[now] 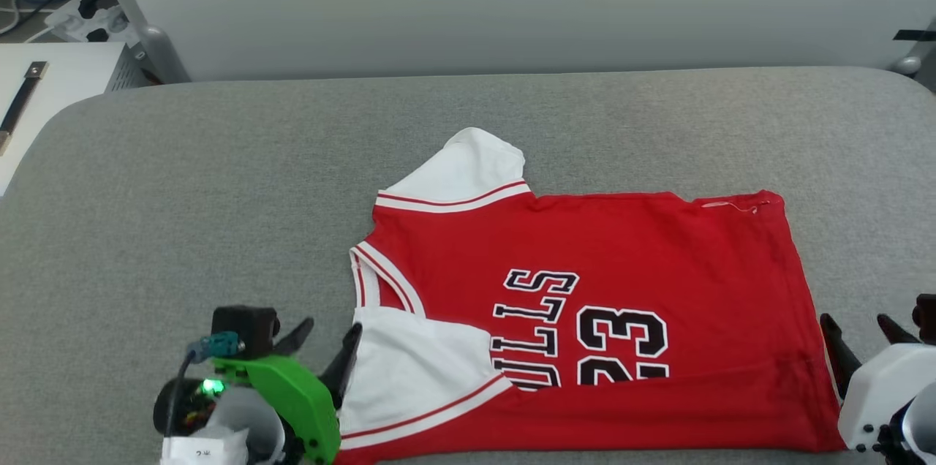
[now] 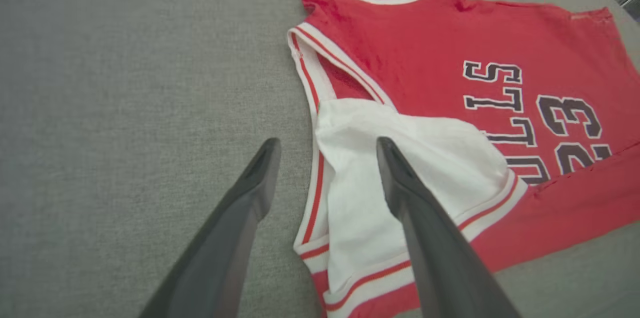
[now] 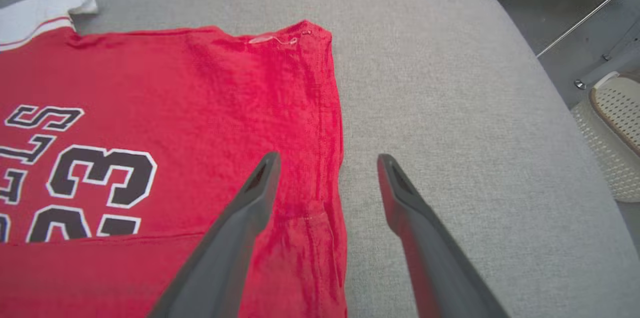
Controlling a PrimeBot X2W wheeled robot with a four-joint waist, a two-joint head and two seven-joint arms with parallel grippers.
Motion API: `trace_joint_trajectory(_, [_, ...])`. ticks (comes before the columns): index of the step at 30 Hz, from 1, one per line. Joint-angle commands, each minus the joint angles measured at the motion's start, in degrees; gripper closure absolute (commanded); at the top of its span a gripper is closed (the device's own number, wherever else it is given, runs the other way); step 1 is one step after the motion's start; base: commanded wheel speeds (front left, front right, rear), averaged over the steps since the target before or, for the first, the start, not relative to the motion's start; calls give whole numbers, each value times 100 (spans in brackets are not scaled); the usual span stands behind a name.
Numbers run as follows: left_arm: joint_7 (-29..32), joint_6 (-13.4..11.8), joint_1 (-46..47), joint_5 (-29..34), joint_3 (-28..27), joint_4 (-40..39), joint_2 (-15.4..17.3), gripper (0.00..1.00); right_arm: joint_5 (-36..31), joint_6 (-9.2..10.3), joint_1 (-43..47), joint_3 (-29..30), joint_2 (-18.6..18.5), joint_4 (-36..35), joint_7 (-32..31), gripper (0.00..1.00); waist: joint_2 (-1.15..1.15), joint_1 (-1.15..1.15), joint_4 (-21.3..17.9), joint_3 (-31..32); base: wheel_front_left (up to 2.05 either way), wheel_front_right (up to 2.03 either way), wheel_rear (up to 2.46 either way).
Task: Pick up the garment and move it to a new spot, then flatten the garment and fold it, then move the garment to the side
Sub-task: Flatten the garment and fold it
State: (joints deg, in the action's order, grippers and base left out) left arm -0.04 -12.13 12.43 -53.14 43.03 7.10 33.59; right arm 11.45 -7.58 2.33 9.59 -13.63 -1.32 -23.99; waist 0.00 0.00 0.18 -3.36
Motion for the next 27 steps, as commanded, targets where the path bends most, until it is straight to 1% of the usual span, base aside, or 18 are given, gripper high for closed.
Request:
trace_joint_trajectory(1, [-171, -18, 206, 102, -81, -134, 63, 0, 65, 9, -91, -28, -12, -133, 195, 0, 0, 0, -107, -33, 0, 0, 0])
trace_joint_trajectory(2, [-353, -7, 280, 199, -140, -235, 86, 0, 104, 9, -111, -38, 15, -236, 360, 0, 0, 0, -151, -56, 0, 0, 0])
trace_joint_trajectory(4, [-809, -137, 395, 363, -363, -327, 77, 0, 164, 9, -174, -42, 108, -428, 711, 0, 0, 0, -257, -112, 0, 0, 0])
trace_joint_trajectory(6, [-1076, -137, 486, 520, -434, -398, 88, 0, 176, 9, -234, -64, 197, -585, 1087, 0, 0, 0, -371, -181, 0, 0, 0])
trace_joint_trajectory(9, [-1298, -131, 627, 696, -563, -474, 65, 0, 163, 9, -287, -107, 350, -733, 1595, 0, 0, 0, -540, -313, 0, 0, 0])
trace_joint_trajectory(13, [-1370, 7, 889, 869, -681, -499, 83, 0, 103, 9, -363, -110, 620, -871, 2258, 0, 0, 0, -795, -589, 0, 0, 0])
trace_joint_trajectory(17, [-1034, 314, 1416, 1013, -554, -352, 251, 0, 66, 9, -465, -149, 777, -908, 2656, 0, 0, 0, -999, -894, 0, 0, 0])
trace_joint_trajectory(18, [-845, 458, 1682, 1086, -482, -292, 311, 0, 59, 9, -502, -179, 812, -909, 2745, 0, 0, 0, -1059, -1007, 0, 0, 0])
trace_joint_trajectory(19, [-747, 530, 1824, 1102, -457, -255, 325, 0, 50, 9, -522, -194, 825, -907, 2783, 0, 0, 0, -1087, -1057, 0, 0, 0])
trace_joint_trajectory(23, [80, 1120, 2766, 1123, -230, 114, 393, 0, 21, 9, -678, -266, 898, -905, 2949, 0, 0, 0, -1267, -1395, 0, 0, 0])
trace_joint_trajectory(26, [903, 1594, 3486, 1041, -21, 613, 412, 0, 8, 9, -811, -347, 939, -920, 3025, 0, 0, 0, -1402, -1652, 0, 0, 0])
trace_joint_trajectory(27, [1116, 1690, 3691, 1024, 48, 763, 397, 0, 9, 9, -848, -364, 949, -918, 3046, 0, 0, 0, -1429, -1706, 0, 0, 0])
